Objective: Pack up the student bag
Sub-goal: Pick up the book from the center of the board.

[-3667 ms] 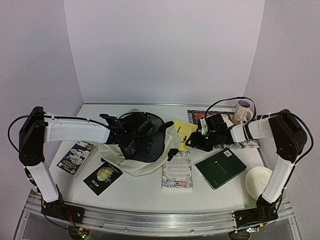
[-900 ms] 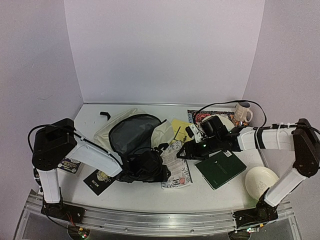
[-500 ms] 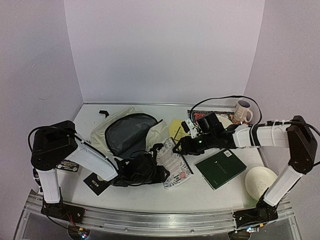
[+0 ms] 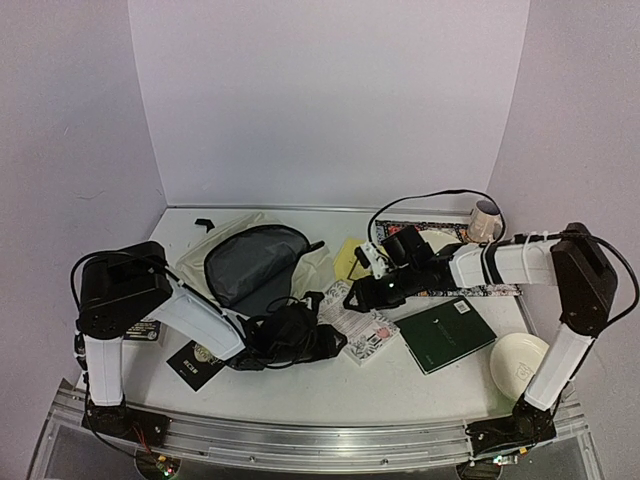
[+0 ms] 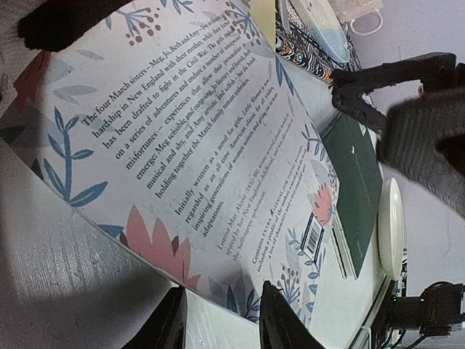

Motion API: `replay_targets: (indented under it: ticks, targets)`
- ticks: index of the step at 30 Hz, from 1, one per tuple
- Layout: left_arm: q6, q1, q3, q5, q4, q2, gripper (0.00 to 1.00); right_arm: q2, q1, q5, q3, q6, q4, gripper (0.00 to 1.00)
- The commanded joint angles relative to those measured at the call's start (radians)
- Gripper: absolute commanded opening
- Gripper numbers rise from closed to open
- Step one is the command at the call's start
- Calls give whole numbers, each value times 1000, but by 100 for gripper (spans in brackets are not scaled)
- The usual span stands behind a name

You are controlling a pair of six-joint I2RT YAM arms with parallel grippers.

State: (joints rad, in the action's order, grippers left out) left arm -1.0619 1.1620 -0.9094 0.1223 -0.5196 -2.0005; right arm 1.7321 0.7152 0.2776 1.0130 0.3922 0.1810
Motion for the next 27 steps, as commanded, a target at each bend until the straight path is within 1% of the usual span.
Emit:
replay_targets:
  ticks: [1,3,6,13,16,21,23,27]
  targets:
    - [-35,-18,-4,37,-74,-3,37,-2,-99,-5,-6,-95,-60,63]
    - [-45,-21,1,43,-73,-6,38,10,-127,22,-12,-124,-61,67]
    - [-51,-29,-7,32,-72,-22,38,70,-147,76,9,-161,-64,69]
    - [-52,-31,-25,13,-72,-47,38,188,-168,112,71,-200,-73,73]
    - [-53,-32,-32,3,-72,-59,38,223,-174,178,98,-227,-96,73]
    - [-49,-31,-65,-23,-71,-93,38,232,-175,342,112,-264,-134,70]
    - [-44,-31,-87,-36,-71,-111,38,214,-174,394,108,-276,-146,66]
    - [-29,-32,-116,-44,-70,-122,38,143,-174,460,97,-305,-174,55]
